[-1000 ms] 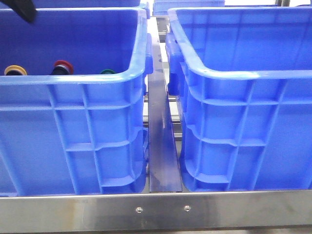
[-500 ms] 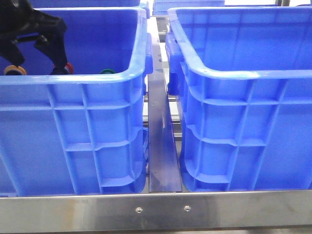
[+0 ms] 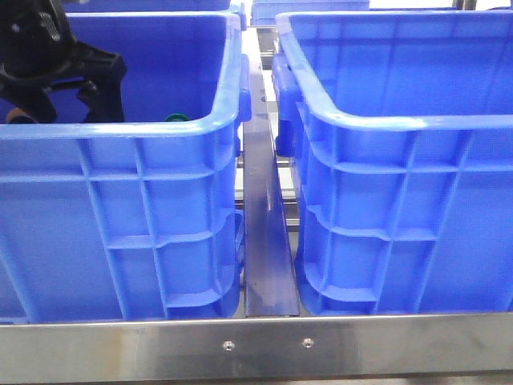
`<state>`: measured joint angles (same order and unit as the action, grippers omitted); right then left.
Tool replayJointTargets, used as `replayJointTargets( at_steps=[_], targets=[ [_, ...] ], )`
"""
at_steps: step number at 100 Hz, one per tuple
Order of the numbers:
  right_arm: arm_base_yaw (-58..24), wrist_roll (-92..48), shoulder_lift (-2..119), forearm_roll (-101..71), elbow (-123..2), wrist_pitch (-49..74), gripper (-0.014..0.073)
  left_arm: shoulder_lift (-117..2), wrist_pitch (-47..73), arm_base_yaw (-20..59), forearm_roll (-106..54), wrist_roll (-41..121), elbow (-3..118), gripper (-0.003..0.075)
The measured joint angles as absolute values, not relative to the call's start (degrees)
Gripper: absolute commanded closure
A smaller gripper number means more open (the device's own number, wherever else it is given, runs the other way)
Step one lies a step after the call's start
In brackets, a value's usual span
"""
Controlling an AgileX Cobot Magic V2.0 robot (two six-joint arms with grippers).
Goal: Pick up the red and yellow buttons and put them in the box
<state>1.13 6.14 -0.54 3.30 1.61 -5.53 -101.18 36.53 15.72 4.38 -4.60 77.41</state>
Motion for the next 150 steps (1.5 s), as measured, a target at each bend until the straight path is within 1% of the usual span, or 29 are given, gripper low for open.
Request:
replayJointTargets(
  at_steps=[47,56,61,62,63,66,68,72,74,75,76,79,81,87,115,134,150],
  targets=[
    [1.13,6.14,-0.54,3.30,1.61,-5.53,0.0663,-104.28,35.91,15.72,4.55,-4.60,77.54,0.0125],
    [1.13,6.14,-0.54,3.30,1.61,-5.53,0.0663,-104.83,35.71,15.72,4.55,-4.60,77.54,0.0157],
    [1.13,6.14,-0.54,3.30,1.61,-5.53,0.0663,-104.83,35.71,15.72,4.55,-4.60,77.54,0.0206],
    [1.13,6.14,-0.54,3.30,1.61,-5.53,0.0663,-104.83,35.71,15.72,4.66,-4.60,77.54,0.0235],
    [1.13,6.14,-0.54,3.30,1.61,-5.53,0.0663,-104.83,35.71,15.72,4.65,-4.60,77.54,0.0235],
    [1.13,6.14,-0.54,3.30,1.61,-5.53,0.0663,-104.83,35.67,15.72,4.65,-4.60,77.54,0.0295],
    [1.13,6.14,-0.54,3.30,1.61,-5.53,0.0663,-104.83,35.67,15.72,4.65,-4.60,77.54,0.0322],
    [1.13,6.14,-0.54,3.30,1.61,-5.53,0.0663,-104.83,35.67,15.72,4.69,-4.60,77.54,0.0412],
    [1.13,6.14,-0.54,3.30,1.61,-5.53,0.0663,-104.83,35.67,15.72,4.69,-4.60,77.54,0.0475],
    [1.13,6.14,-0.54,3.30,1.61,-5.53,0.0663,-104.83,35.67,15.72,4.69,-4.60,77.54,0.0475],
    [1.13,6.14,-0.54,3.30,1.61,-5.53,0.0663,-104.83,35.67,15.72,4.78,-4.60,77.54,0.0508],
    [1.13,6.14,-0.54,3.30,1.61,-5.53,0.0663,-104.83,35.67,15.72,4.78,-4.60,77.54,0.0573],
    [1.13,6.14,-0.54,3.30,1.61,-5.53,0.0663,-104.83,35.67,15.72,4.78,-4.60,77.54,0.0637],
    [1.13,6.14,-0.54,3.30,1.61,-5.53,0.0663,-104.70,35.67,15.72,4.93,-4.60,77.54,0.0741],
    [1.13,6.14,-0.54,3.30,1.61,-5.53,0.0663,-99.79,37.66,15.72,5.55,-4.48,77.54,0.0741],
    [1.13,6.14,-0.54,3.30,1.61,-5.53,0.0663,-92.53,40.67,15.96,5.64,-3.95,75.89,0.0741],
    [1.13,6.14,-0.54,3.30,1.61,-5.53,0.0663,-85.33,41.58,18.65,5.64,-3.49,71.07,0.0741]
  ],
)
